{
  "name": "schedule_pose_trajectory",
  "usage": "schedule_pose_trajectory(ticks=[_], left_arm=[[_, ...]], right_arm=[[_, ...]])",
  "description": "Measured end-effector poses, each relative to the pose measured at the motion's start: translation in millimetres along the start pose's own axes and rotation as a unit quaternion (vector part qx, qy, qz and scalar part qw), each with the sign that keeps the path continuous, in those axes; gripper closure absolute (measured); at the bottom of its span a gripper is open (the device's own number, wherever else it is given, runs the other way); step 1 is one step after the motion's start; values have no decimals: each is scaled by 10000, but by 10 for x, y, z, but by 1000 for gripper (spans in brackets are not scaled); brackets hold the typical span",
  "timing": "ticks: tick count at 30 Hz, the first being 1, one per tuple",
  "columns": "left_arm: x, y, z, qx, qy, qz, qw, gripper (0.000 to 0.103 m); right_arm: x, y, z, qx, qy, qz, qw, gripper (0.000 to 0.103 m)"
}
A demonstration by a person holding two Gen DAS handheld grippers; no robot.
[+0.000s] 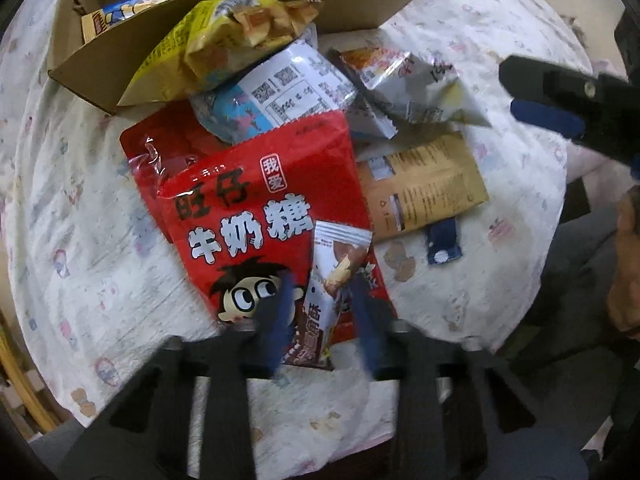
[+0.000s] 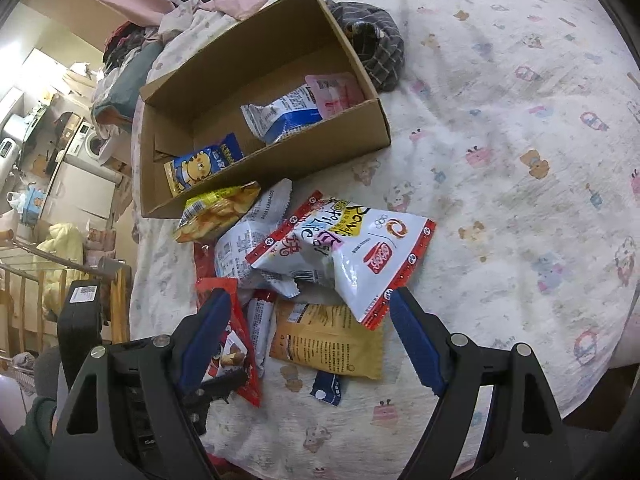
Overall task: Organize snacks
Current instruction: 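Grasp the white-brown snack stick with the left gripper while the right gripper grasps a tan packet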
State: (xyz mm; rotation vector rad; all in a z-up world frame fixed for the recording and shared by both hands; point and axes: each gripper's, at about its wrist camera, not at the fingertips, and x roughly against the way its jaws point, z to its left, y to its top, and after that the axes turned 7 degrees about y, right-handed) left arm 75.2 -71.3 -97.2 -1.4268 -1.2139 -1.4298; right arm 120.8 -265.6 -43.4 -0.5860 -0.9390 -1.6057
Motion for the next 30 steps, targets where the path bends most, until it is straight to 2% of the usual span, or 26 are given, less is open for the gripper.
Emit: schedule_pose_trajectory(ticks=[4,7,11,15,18,24,26,28,30], left_arm=[[-42,-26,-25,-124,49,17,9999,90],[46,-38,77,34,-10,-94,9999,90],[364,-27,357,518,-78,-547,9971,90],[524,7,675,1183,-80,-815,9896,90],[557,25,813,1405,73,-900,9860,90],[540,44,840,1448,72,-955,9848,90],[551,55,857,1493,31,-966,9840,90],[604,19,886,1535,7,-997,9831,90],[638,3,914,1571,-21,-1026,9822,90]], right_arm=[[8,0,-38,-64,-17,3,10000,19],[-6,5,-32,-72,-22,20,10000,19],[-26,11,-13,-55,-44,53,10000,19],[-52,8,-20,-59,-170,52,9998,19],[-212,-25,-38,-38,-485,361,9982,19],[-618,-114,-43,82,-999,1120,9886,19],[-694,-112,-78,-47,-855,1268,9882,19],[-705,-92,-164,-460,-410,1324,9893,20],[-652,-59,-195,-614,-121,1237,9903,21]])
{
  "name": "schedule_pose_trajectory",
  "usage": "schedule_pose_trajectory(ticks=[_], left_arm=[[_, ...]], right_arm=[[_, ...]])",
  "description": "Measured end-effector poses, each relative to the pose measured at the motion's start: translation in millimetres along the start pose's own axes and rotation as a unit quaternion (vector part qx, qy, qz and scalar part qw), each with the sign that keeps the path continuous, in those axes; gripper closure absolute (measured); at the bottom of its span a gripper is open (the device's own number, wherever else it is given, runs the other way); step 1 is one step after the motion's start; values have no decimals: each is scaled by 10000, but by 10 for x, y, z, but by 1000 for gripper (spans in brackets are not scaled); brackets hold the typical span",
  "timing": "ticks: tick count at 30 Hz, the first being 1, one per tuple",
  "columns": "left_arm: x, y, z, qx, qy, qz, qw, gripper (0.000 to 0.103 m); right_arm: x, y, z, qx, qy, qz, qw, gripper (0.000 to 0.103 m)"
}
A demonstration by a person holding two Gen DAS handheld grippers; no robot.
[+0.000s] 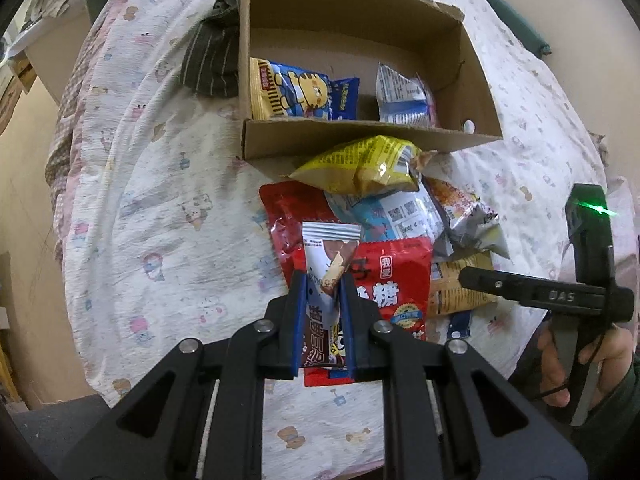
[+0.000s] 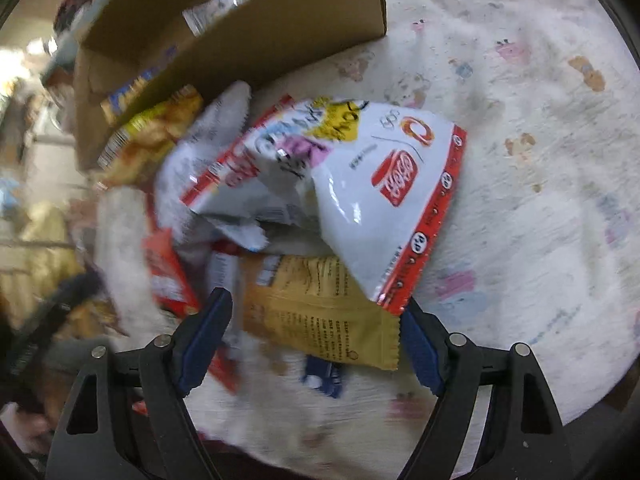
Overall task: Organize snacks
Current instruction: 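Grasp the white-brown snack stick with the left gripper while the right gripper grasps a tan packet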
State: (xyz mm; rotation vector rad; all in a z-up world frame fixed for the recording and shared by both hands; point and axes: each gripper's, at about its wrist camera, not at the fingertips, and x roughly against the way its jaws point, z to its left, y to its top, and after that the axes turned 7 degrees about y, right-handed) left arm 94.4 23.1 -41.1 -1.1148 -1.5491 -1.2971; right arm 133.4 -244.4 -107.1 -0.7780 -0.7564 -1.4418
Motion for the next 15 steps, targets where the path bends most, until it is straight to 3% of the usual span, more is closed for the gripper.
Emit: schedule_pose_trajectory(ticks=[5,8,10,12,15], left_arm=[[-10,-8,35,55,-13,34,10000,90],[-22,-7,33,65,-11,50,10000,90],[-29,-4,25,49,-8,56,10000,90],[-34,6,-1,34,19,56,10000,90],[-53,20,-57,6,83,66,9999,90]], right_arm=[[141,-1,41,92,375,-163,9991,21],[179,-42,92,235,634,-142,9976,27],[180,-72,170,405,724,-125,9965,39],[107,-69,223,536,686,15,9962,59],[-50,-82,287,660,389,210,9968,71]])
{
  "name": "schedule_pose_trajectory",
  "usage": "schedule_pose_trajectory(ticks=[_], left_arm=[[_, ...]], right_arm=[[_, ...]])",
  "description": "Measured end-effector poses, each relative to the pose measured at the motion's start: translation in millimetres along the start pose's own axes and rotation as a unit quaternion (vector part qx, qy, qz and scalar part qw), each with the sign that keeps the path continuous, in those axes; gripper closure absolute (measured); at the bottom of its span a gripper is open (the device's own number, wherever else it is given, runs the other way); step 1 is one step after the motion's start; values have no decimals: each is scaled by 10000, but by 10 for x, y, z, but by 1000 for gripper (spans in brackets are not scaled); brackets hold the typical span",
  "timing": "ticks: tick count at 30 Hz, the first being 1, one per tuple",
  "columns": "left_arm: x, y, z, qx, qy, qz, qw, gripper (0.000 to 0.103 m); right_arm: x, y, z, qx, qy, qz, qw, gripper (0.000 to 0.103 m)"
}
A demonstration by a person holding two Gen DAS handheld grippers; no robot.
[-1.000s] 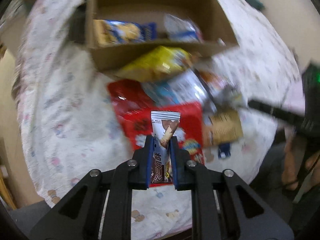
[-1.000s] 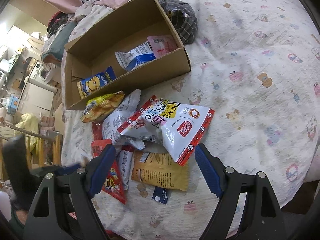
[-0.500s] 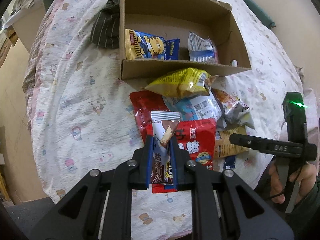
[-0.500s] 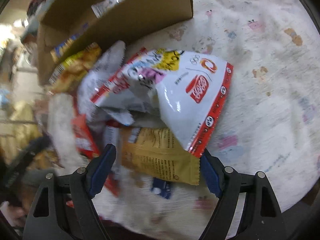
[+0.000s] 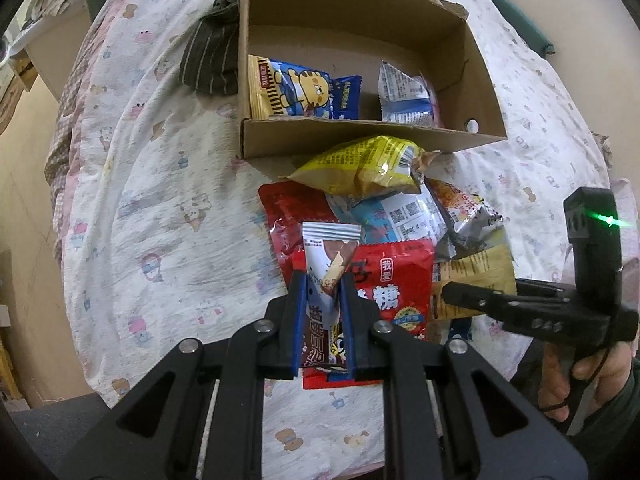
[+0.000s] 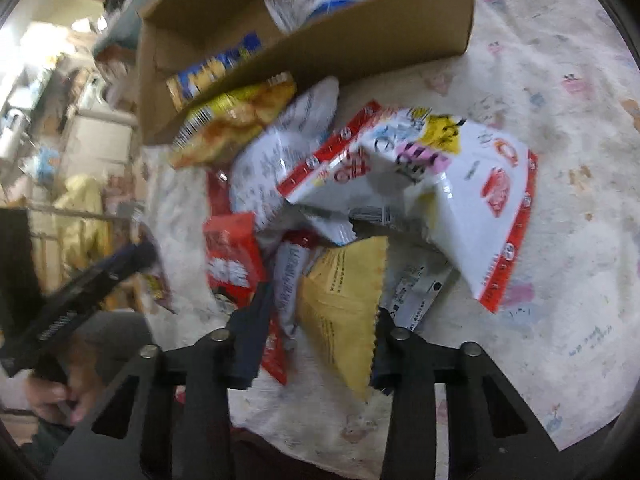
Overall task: Organize snacks
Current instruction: 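Grasp the white-brown snack stick with the left gripper while the right gripper grasps a tan packet, then carry the snack stick and tan packet over the cardboard box with both grippers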
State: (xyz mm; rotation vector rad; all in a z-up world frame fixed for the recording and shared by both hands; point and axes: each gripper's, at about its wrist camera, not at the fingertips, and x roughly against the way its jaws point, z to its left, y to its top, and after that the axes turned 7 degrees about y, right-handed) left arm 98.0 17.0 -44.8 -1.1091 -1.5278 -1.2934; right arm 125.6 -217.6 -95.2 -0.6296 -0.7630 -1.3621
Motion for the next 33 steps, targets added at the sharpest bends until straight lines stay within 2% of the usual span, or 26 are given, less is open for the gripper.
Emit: schedule_pose_trajectory(ticks=[2,8,15,21,33], left_arm=[[-14,8,-34,-26,43,1,10000,90],[-51,14,-69,-36,187,-1,9998,90],[23,38,-68,37,257,-123,9996,90],[319,155,-61,195,240,-495,9983,90],[796,716,-79,173,381,-1082,9932,90]], right_arm=[[-49,2,45,128,-223,65,9996,81],[105,-70,64,232,-184,-175,9994,90],[502,-200,50,284,166,-661,9973,91],[785,-218,157,372,406,-1084,9926,91],[1513,223,581,871,522,-2049,9735,91]])
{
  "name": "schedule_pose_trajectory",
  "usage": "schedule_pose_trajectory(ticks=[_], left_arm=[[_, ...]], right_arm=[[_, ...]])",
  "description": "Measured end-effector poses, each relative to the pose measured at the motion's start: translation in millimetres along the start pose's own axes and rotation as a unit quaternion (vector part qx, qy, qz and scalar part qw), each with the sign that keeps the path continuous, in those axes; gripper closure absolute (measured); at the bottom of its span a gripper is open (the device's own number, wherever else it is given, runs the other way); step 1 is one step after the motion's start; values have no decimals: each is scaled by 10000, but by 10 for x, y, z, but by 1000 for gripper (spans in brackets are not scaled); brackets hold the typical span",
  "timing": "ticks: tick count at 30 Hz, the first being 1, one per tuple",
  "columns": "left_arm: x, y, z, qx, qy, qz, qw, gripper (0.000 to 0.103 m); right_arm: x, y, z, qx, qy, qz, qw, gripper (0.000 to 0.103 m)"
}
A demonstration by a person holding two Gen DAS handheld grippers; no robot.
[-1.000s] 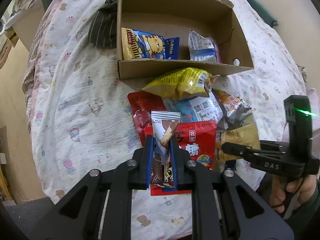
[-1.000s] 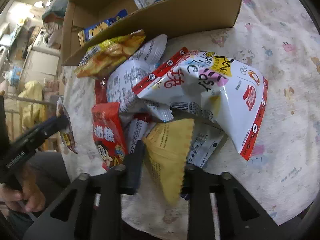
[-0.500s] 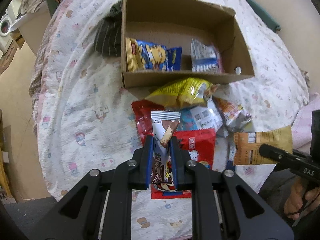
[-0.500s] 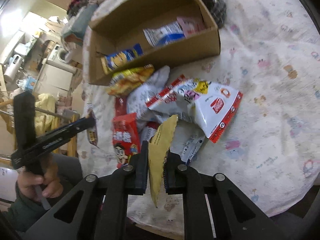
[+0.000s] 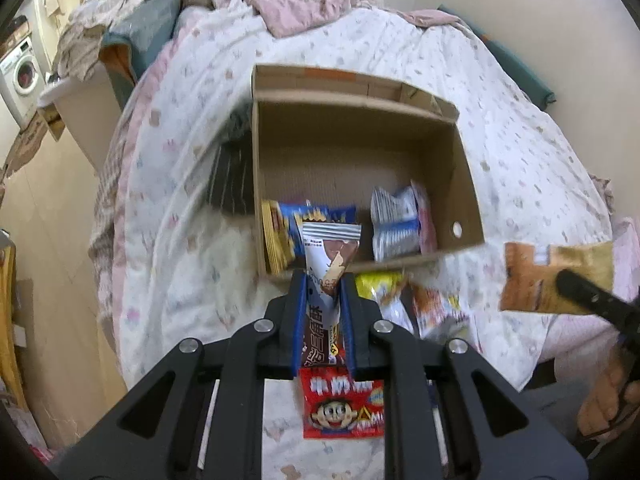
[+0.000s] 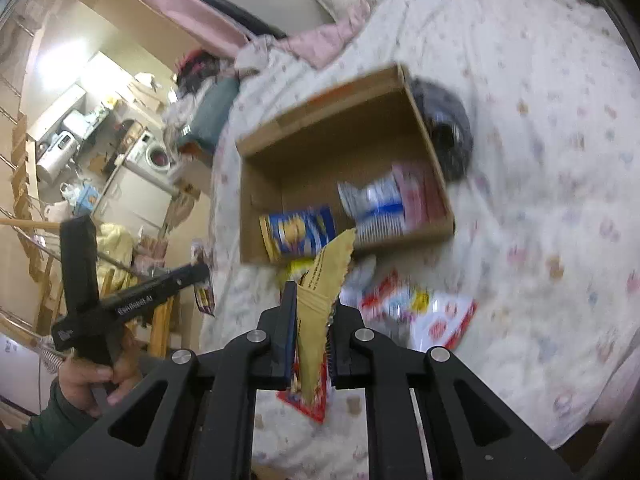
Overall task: Organize snacks
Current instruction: 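Carry the snack stick and tan packet over the cardboard box with both grippers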
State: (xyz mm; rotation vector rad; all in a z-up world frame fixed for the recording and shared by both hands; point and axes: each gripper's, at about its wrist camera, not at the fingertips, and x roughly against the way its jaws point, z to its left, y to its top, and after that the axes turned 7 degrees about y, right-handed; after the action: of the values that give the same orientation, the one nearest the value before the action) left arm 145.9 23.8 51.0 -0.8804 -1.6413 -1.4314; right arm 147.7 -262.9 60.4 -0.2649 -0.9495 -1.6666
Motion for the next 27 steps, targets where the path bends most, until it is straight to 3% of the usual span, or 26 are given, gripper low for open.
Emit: schedule_pose_trajectory(ticks=[8,13,19,24,27], left_arm=[[-177,442,-135,-233,199,-89,9995,90],[-625,674,-308,-630,472,39,9969,90],[-1004,832,-302,-531,484,111,9974,90],[-1316,872,-280,-427,274,347,9981,90],[-1370,900,-314,-457,272,251,9983,89]], right_arm=[[-94,515,-52,39,-45,-141,9999,91],[-434,791,-195,65,-135,-64,9999,91],[-1037,1046,-533,-213,-239,146,9994,91],[-1335,1139,-688,-135,-259,168,9994,91],[-1468,1170,-796,-217,-309,220,9990,91]])
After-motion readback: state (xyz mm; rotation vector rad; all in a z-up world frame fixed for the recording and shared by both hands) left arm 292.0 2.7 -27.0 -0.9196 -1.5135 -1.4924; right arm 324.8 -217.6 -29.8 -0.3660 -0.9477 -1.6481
